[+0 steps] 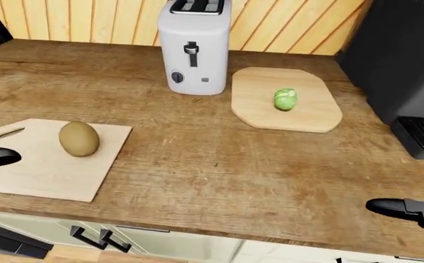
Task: Place the kiwi and the brussel sprout on separate cutting boards.
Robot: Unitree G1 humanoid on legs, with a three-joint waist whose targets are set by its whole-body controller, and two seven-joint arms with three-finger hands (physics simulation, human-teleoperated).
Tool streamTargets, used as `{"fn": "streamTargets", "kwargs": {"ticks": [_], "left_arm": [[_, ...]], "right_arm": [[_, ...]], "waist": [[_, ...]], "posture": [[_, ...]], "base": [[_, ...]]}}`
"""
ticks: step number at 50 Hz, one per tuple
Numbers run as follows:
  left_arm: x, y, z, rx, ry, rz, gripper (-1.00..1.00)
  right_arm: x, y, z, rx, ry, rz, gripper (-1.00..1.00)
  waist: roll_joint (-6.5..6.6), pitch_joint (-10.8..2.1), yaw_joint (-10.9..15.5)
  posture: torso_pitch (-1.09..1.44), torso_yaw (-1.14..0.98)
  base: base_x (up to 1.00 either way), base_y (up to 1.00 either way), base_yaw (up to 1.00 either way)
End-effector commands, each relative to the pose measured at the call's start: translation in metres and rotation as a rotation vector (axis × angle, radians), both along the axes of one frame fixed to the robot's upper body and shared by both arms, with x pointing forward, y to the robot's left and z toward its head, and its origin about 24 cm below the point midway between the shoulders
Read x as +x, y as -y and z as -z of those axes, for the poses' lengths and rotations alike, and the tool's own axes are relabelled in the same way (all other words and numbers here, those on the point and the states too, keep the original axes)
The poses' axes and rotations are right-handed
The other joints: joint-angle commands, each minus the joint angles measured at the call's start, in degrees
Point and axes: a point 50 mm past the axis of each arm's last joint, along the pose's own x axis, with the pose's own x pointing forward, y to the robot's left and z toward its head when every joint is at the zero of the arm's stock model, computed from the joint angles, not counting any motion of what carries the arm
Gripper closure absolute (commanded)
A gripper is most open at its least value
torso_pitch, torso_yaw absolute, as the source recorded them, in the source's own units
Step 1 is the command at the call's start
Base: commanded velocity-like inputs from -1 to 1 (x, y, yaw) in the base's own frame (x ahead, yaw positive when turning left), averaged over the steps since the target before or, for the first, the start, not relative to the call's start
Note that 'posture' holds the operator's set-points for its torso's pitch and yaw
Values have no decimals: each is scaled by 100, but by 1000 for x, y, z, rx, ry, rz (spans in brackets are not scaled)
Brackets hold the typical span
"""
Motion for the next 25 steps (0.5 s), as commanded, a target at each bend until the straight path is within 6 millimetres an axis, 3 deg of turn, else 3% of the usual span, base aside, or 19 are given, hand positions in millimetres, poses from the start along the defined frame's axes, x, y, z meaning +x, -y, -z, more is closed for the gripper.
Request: {"fn": "streamTargets", "kwargs": {"ticks": [1, 12, 19, 25], "left_arm": [[-4, 1, -6, 33, 50, -1, -100], [-20, -14, 4, 13, 56, -41, -100], [-29, -18, 15, 3, 47, -65, -100], [-39, -22, 14, -2, 63, -88, -100]], "right_arm": [[-4, 0, -6, -59, 37, 9, -100], [-18, 10, 1, -40, 40, 55, -100], [-26, 14, 16, -36, 29, 91, -100], [-32, 17, 14, -42, 43, 115, -100]], "waist": [[-1, -74, -5], [41, -69, -20], [63, -58, -23], [84, -56, -20]], "posture": [[0, 0], [0, 0], [0, 0], [0, 0]], "base": [[0, 0, 0], [0, 0, 0], [0, 0, 0], [0, 0, 0]]}}
